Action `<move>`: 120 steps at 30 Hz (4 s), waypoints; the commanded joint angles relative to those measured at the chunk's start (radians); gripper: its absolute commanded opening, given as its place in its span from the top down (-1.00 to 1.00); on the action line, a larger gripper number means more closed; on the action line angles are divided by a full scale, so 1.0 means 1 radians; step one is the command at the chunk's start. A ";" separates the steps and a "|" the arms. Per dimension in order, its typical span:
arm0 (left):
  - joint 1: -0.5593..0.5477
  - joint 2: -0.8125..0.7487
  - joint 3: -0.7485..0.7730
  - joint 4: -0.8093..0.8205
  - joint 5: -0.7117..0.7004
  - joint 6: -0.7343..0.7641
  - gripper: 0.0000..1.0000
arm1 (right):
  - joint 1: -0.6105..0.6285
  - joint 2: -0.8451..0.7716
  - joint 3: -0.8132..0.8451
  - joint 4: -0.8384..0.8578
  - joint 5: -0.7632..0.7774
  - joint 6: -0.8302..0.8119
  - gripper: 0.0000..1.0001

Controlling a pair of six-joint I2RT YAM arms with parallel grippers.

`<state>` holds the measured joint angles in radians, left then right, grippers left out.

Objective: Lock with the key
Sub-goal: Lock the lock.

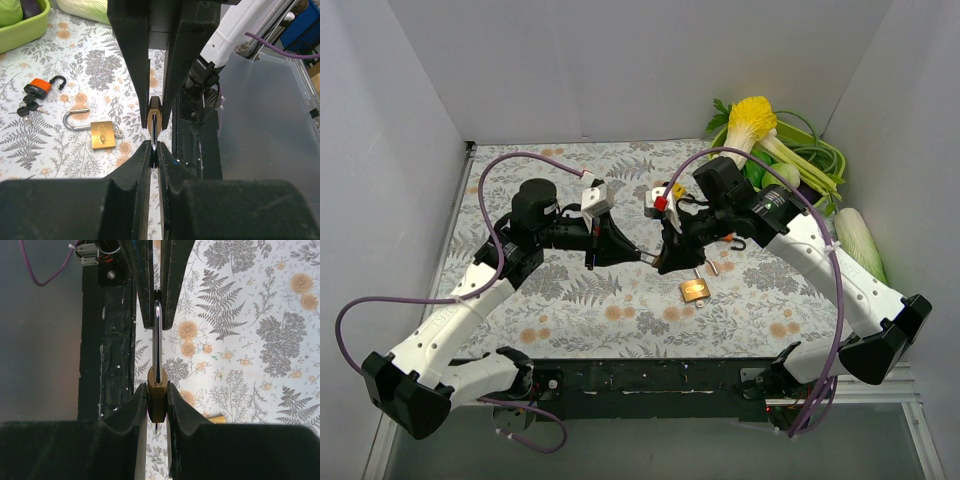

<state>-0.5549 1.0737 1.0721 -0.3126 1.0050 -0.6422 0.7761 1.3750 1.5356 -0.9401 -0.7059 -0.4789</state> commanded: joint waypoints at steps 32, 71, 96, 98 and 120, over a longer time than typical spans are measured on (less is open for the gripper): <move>0.298 0.091 0.012 0.270 -0.081 -0.566 -0.35 | -0.113 -0.028 -0.135 0.671 0.139 0.374 0.97; 0.187 0.161 -0.046 0.234 -0.700 -1.028 -0.03 | 0.081 0.205 -0.005 0.850 0.700 0.594 0.97; 0.185 0.184 -0.003 0.205 -0.816 -0.981 0.03 | 0.083 0.194 -0.048 0.828 0.700 0.606 0.97; 0.182 0.184 0.003 0.202 -0.835 -0.965 0.06 | 0.083 0.194 -0.058 0.828 0.700 0.603 0.97; 0.156 0.178 0.003 0.213 -0.845 -0.945 1.00 | 0.081 0.208 -0.058 0.831 0.662 0.605 0.94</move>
<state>-0.4007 1.2552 1.0470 -0.0673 0.2146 -1.6058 0.8532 1.5982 1.4624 -0.1814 -0.0128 0.1253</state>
